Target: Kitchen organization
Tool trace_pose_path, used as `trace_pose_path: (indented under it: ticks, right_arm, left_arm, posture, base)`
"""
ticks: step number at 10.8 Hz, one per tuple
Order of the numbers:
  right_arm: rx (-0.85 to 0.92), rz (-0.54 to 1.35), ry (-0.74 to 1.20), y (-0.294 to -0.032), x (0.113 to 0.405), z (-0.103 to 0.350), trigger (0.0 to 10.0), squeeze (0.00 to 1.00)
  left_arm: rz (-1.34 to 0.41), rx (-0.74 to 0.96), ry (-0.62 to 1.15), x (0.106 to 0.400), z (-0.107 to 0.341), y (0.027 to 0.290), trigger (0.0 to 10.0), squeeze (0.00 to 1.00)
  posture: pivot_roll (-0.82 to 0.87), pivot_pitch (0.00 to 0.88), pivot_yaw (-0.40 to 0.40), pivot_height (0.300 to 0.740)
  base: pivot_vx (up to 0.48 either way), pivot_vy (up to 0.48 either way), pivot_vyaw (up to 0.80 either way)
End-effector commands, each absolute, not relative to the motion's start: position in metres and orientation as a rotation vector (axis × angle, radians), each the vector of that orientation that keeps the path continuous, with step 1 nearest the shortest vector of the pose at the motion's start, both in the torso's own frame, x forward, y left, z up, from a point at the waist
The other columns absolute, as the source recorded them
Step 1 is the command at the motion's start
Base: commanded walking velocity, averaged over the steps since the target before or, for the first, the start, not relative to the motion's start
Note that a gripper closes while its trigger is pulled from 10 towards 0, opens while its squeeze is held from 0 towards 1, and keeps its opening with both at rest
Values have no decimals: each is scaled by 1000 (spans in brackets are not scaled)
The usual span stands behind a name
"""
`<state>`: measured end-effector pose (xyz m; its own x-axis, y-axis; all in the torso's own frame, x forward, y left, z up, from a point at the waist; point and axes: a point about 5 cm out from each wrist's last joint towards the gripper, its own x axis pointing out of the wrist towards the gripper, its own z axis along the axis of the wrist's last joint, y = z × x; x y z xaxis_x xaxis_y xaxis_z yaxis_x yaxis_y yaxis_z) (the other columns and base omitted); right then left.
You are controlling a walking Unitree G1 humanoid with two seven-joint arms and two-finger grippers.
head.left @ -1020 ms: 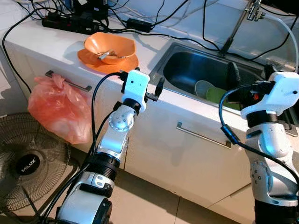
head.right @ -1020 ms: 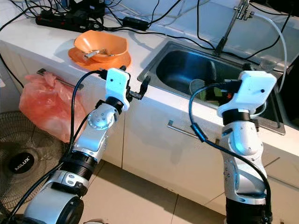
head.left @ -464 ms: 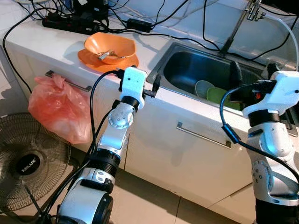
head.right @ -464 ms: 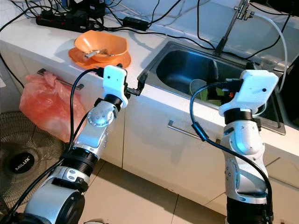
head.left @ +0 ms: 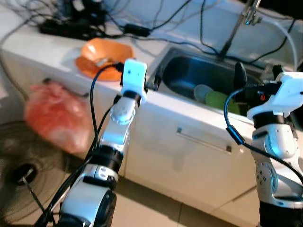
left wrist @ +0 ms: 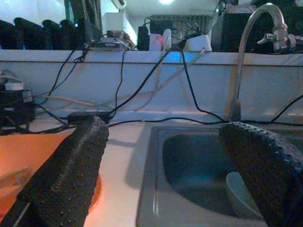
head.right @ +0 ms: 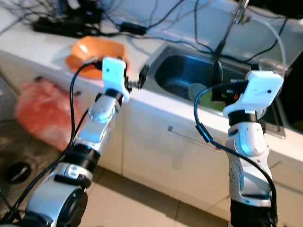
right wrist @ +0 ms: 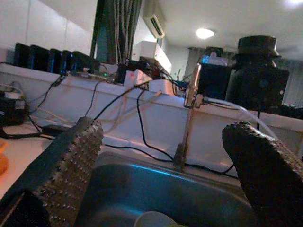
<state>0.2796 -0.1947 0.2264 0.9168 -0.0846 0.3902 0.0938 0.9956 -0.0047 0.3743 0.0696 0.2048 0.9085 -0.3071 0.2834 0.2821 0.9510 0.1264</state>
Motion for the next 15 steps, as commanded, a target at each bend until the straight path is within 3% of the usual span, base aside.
trace_pose_path:
  ticks: [1, 4, 10, 15]
  right_arm:
    - [-34, -107, -416, -198, 280, 230, 10000, 0]
    - [-32, -107, -416, -197, 281, 229, 10000, 0]
    - [-29, -103, -413, -195, 280, 228, 10000, 0]
    - [-14, -104, -407, -194, 278, 225, 10000, 0]
  left_arm:
    - [-310, 73, -317, 375, 209, 63, 10000, 0]
    - [-312, 71, -327, 374, 210, 61, 10000, 0]
    - [-282, 105, -366, 373, 214, 62, 10000, 0]
    - [-107, 236, -329, 380, 197, 92, 10000, 0]
  posture:
    - [185, 0, -144, 740]
    - [186, 0, -142, 740]
    - [185, 0, -141, 740]
    - [191, 0, -136, 740]
  base:
    - [420, 0, 0]
    - [372, 0, 0]
    - [0, 0, 0]
    - [0, 0, 0]
